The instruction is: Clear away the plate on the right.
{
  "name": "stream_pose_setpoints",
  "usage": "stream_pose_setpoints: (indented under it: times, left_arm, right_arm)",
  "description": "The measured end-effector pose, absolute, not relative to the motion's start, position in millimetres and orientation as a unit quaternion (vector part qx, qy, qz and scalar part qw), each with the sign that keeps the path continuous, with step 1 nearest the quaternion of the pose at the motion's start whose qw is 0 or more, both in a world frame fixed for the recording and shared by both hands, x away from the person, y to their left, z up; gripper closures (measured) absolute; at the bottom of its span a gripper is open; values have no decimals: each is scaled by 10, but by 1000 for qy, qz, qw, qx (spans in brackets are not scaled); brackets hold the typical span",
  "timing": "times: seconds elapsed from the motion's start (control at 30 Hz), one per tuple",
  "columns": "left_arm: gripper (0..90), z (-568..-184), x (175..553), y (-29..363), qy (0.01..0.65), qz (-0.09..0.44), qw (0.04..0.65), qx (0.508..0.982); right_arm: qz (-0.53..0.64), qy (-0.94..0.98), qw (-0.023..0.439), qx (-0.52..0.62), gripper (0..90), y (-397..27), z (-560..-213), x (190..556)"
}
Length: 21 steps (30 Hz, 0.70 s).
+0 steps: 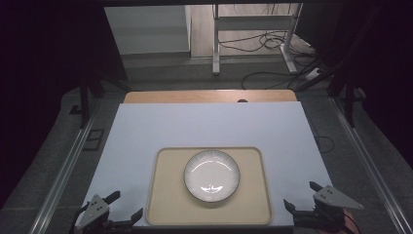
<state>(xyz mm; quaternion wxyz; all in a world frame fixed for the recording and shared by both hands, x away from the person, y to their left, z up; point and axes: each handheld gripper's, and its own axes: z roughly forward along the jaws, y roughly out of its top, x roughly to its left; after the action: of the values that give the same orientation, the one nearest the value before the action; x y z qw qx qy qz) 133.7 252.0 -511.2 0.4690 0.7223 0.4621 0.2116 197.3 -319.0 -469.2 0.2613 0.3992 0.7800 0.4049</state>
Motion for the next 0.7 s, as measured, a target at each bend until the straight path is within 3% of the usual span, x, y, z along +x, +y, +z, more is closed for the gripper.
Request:
stream_pose_setpoints:
  times: [0.7]
  left_arm:
    - [22,-5114,1337,2528,462,211,470,722]
  right_arm:
    - [409,757,248,445,0,-3477,-4860,1898]
